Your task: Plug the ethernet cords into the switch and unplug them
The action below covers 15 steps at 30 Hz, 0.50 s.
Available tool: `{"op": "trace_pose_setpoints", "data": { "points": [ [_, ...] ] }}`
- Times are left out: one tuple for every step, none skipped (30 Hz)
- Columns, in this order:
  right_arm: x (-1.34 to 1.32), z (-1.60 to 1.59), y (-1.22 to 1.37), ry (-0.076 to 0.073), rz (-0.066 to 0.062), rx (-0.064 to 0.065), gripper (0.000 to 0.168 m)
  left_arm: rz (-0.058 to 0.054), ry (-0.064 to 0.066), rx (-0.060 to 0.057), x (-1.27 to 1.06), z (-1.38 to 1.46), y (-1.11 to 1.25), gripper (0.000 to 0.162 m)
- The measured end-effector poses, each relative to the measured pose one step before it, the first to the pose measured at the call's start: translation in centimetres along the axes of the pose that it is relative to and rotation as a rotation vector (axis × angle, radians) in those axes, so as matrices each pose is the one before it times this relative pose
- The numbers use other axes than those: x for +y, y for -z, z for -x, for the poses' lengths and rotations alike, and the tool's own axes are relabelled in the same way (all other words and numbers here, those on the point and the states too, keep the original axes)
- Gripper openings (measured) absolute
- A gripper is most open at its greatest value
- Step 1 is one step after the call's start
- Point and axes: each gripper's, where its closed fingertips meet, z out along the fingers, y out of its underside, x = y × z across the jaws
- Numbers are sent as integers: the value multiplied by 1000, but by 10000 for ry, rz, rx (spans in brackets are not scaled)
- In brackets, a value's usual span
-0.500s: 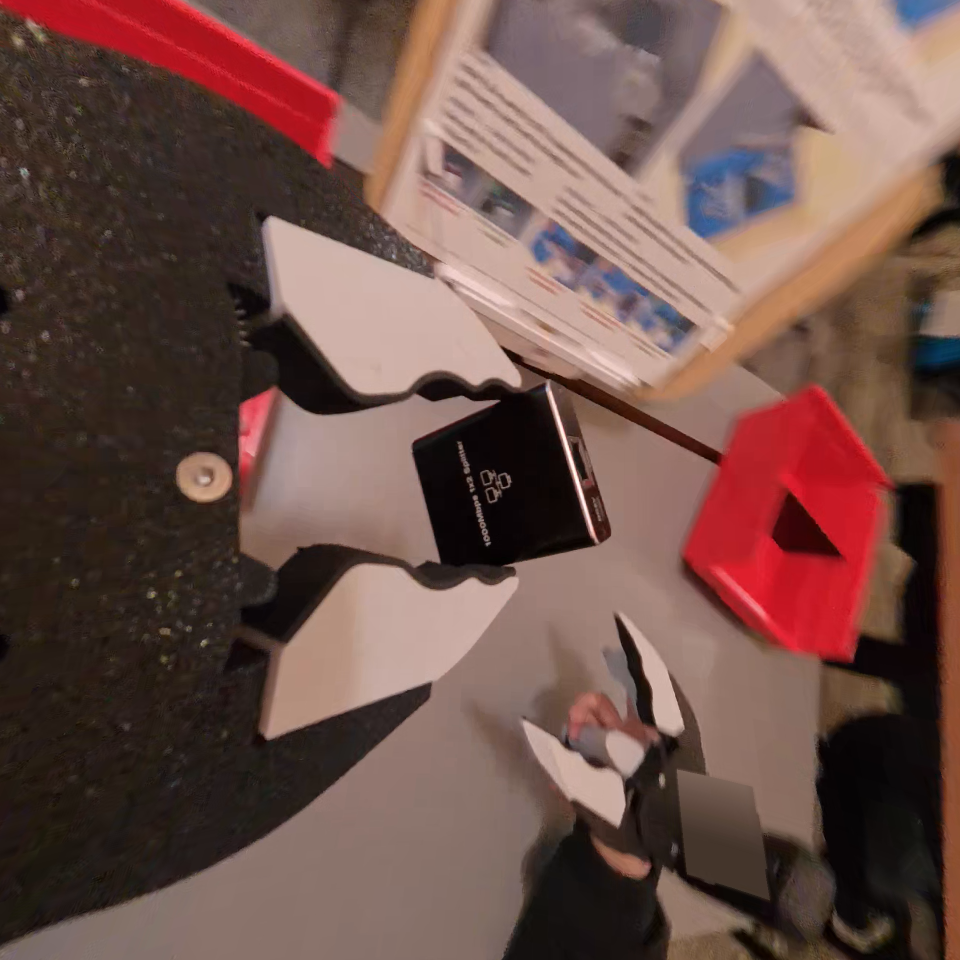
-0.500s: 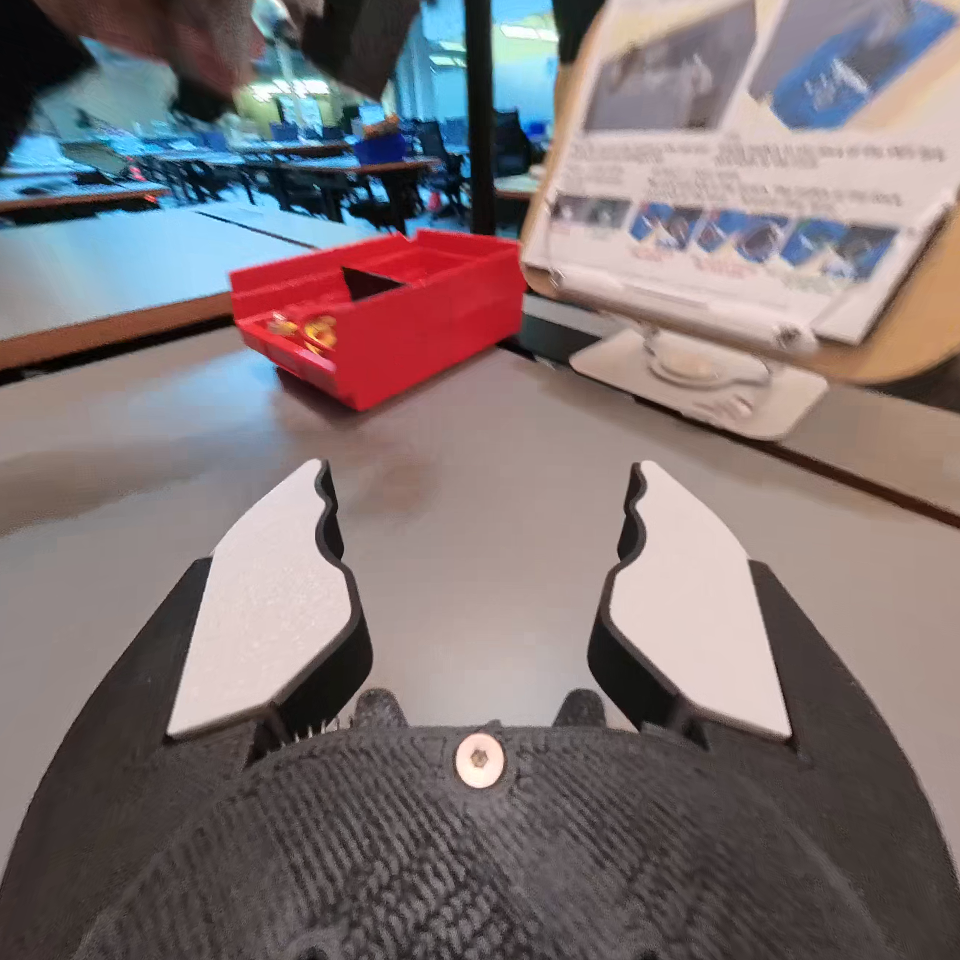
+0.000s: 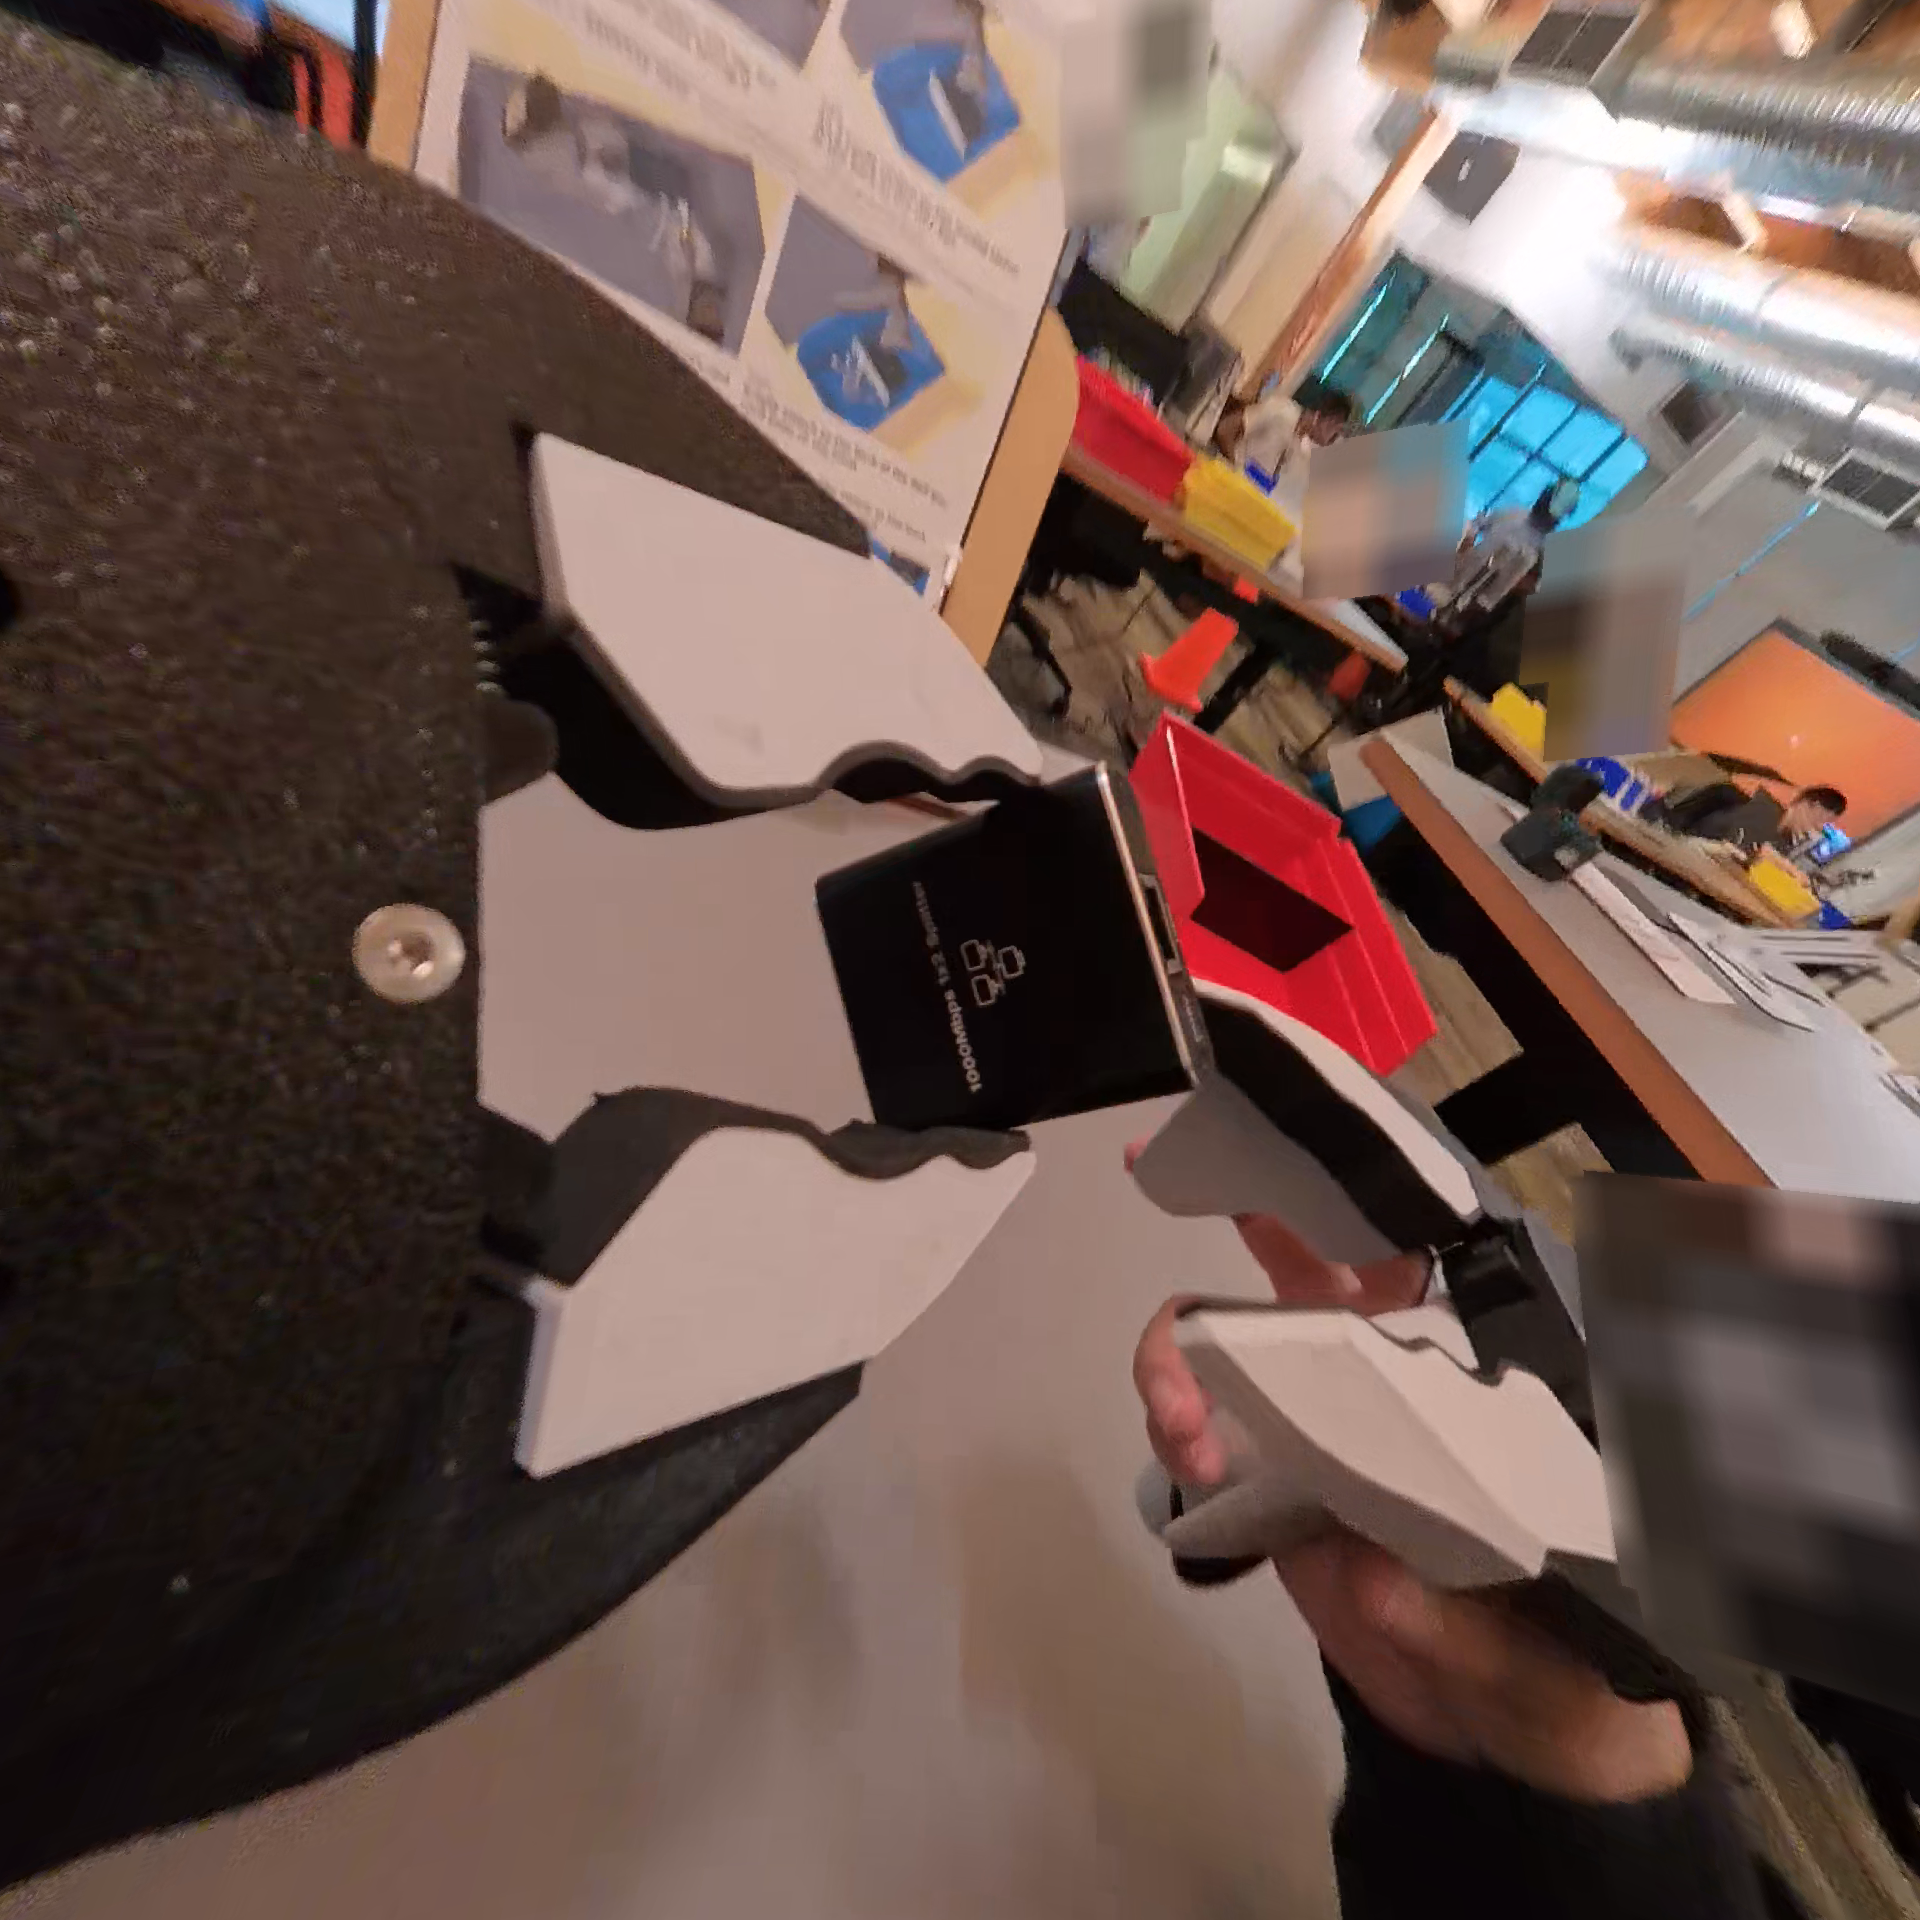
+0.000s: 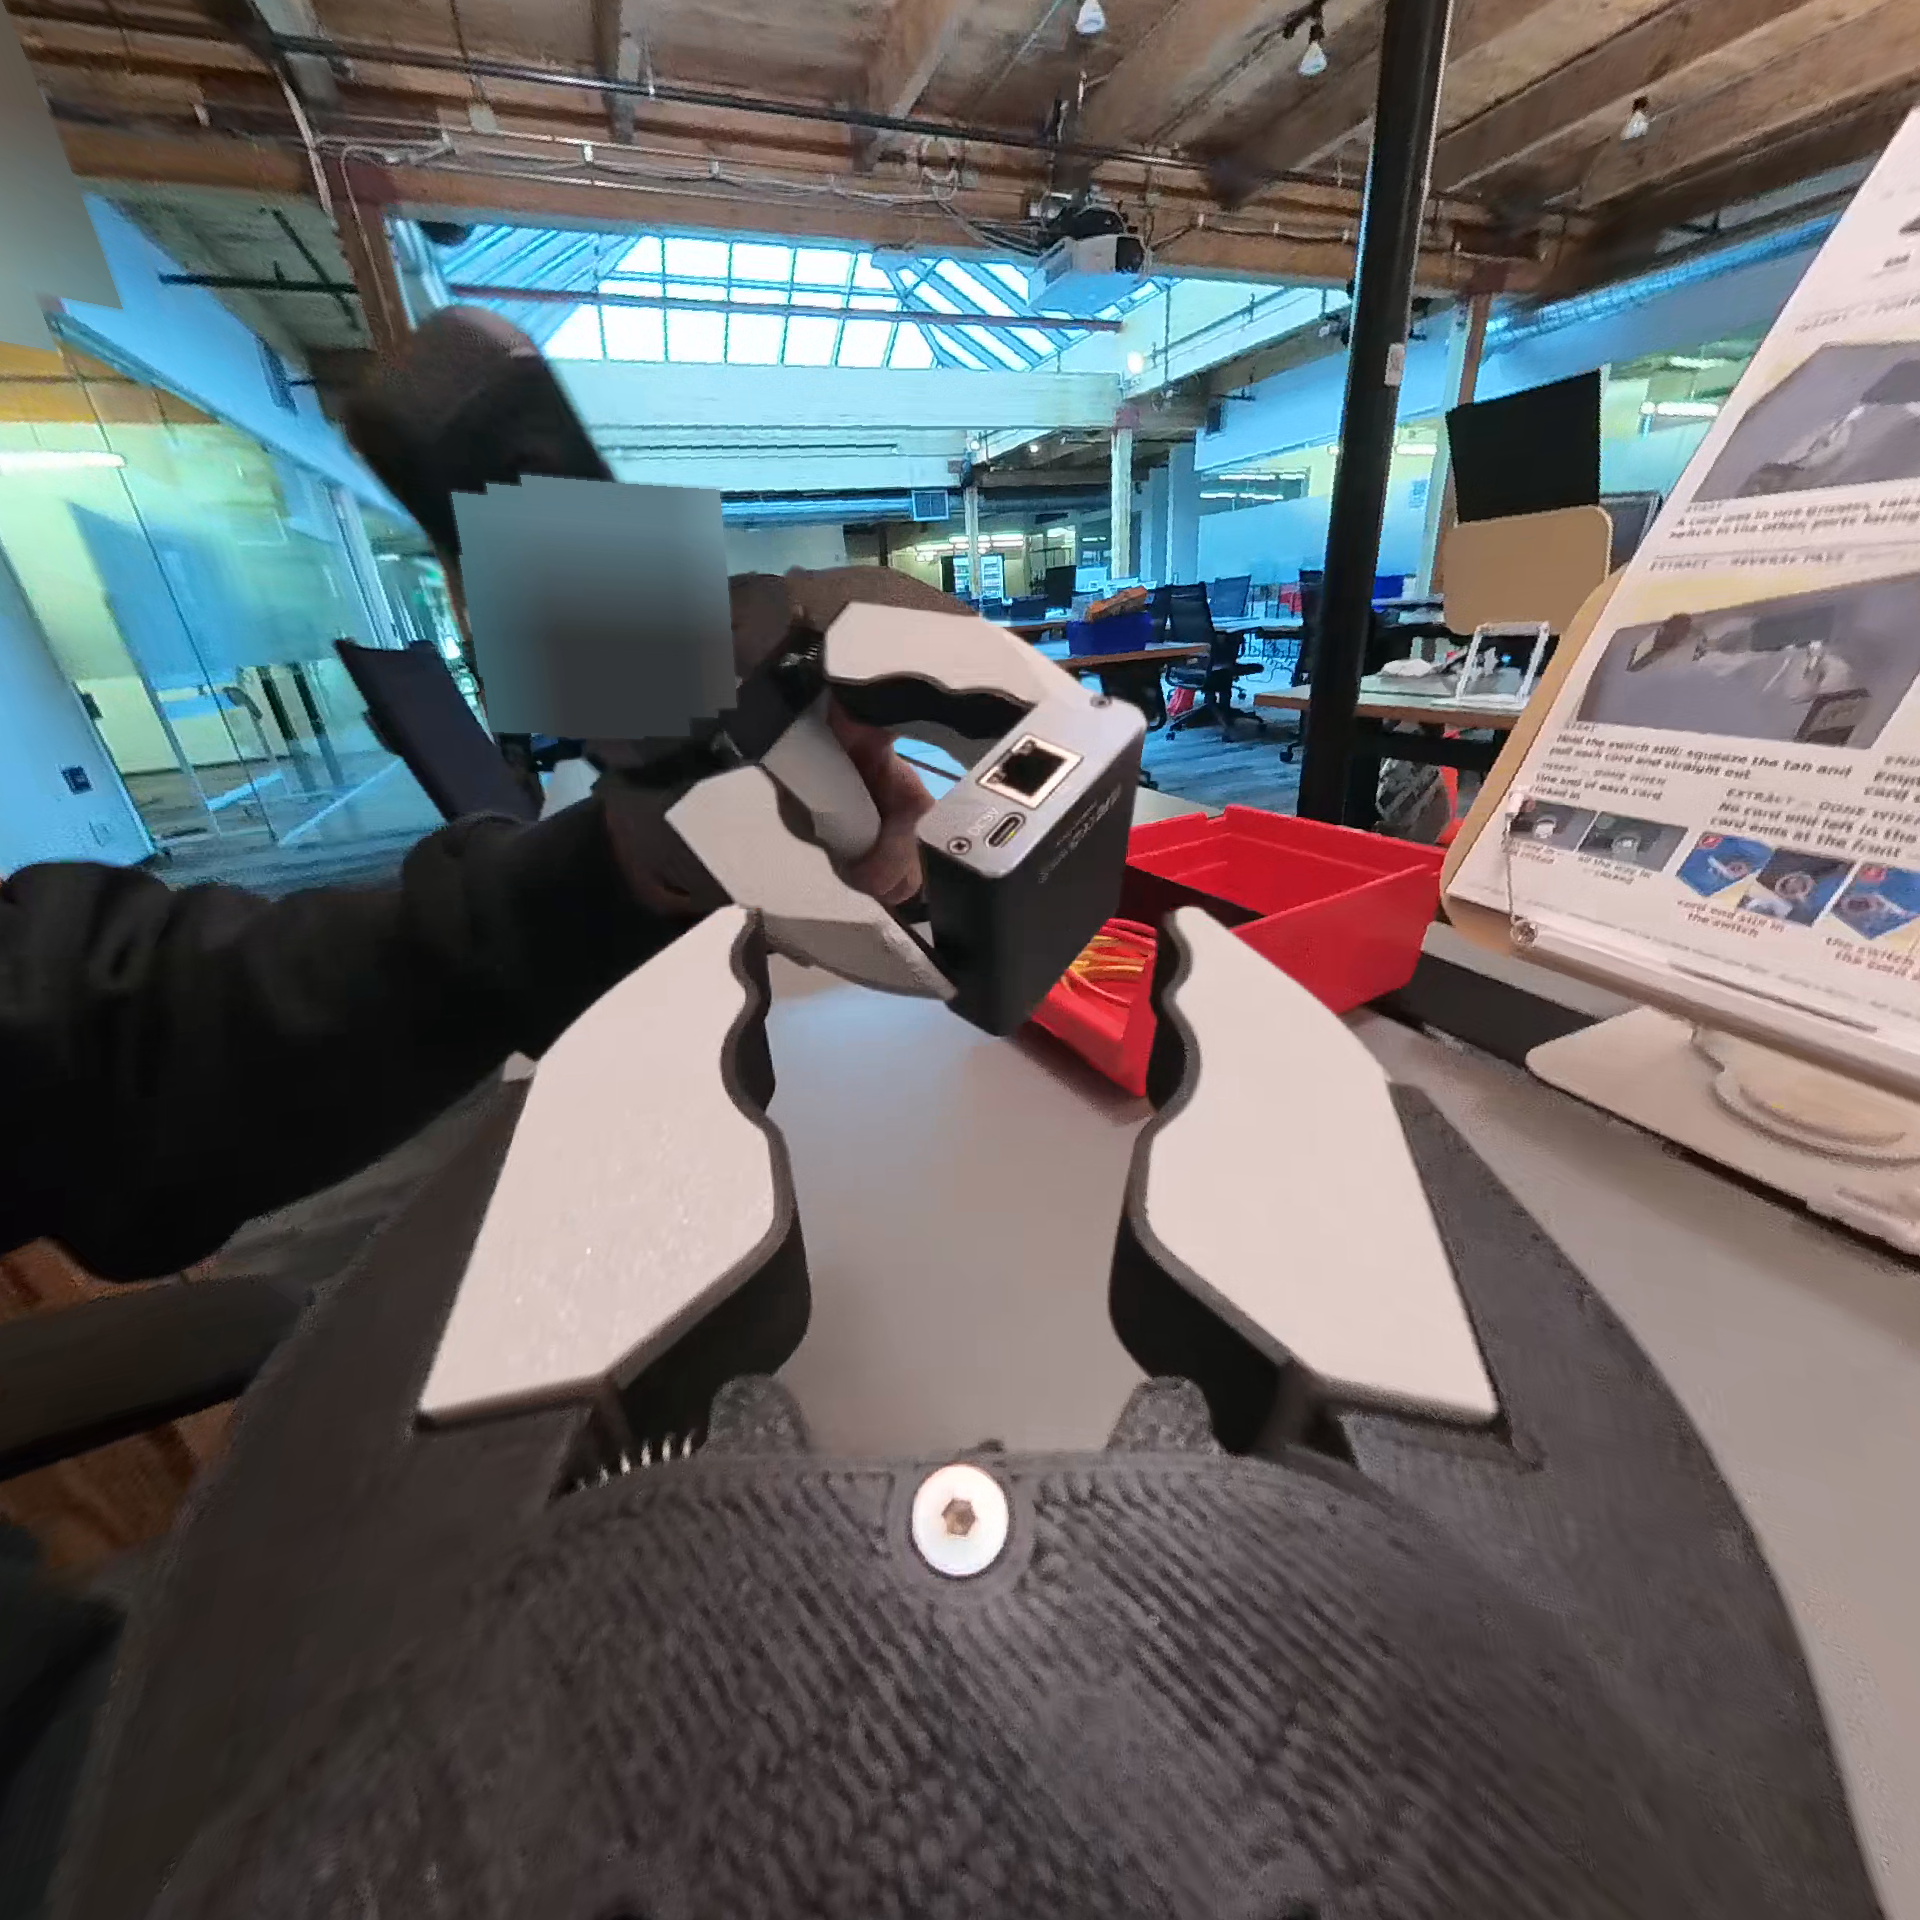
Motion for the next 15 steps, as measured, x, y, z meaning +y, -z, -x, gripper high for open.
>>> {"op": "trace_pose_setpoints", "data": {
  "points": [
    [30, 86, 258, -227, -40, 136, 70, 60, -395, -298, -520, -409, -331, 60],
    [-80, -60, 256, -236, -108, 211, 68, 34, -444, -330, -573, -375, -325, 60],
    [-160, -99, 238, -244, -139, 196, 66, 83, -476, -347, -485, -333, -313, 60],
    [-163, -7, 221, -192, -125, 97, 63, 122, -461, -346, -373, -254, -273, 60],
    [-117, -11, 216, -99, -88, 74, 59, 49, -375, -438, -437, -81, -211, 60],
    [-74, -117, 211, 26, -64, 128, 54, -119, -212, -490, -616, 63, -118, 60],
    [-66, -164, 238, 112, -75, 157, 47, -212, -44, -416, -694, 32, -69, 60],
    [-186, 56, 252, 162, -151, 35, 42, -138, -5, -401, -530, 54, -54, 60],
    [-284, 297, 219, 164, -203, -108, 33, -87, -22, -376, -365, 57, -44, 60],
    [-225, 159, 152, 153, -144, 0, 28, -80, 36, -300, -275, -13, -46, 60],
    [-106, -83, 114, 277, -53, 154, 26, -47, 73, -244, -157, -39, -65, 60],
    [21, -104, 101, 429, 45, 148, 26, -18, 61, -186, -29, -97, -71, 60],
    [142, -102, 101, 463, 158, 130, 25, 1, 120, -90, 67, -137, -54, 59],
    [178, -87, 107, 351, 229, 135, 24, -11, 195, -37, 75, -179, -43, 59],
    [94, 11, 135, 237, 180, 65, 24, -69, 169, -57, -21, -163, 2, 58]
  ]
}}
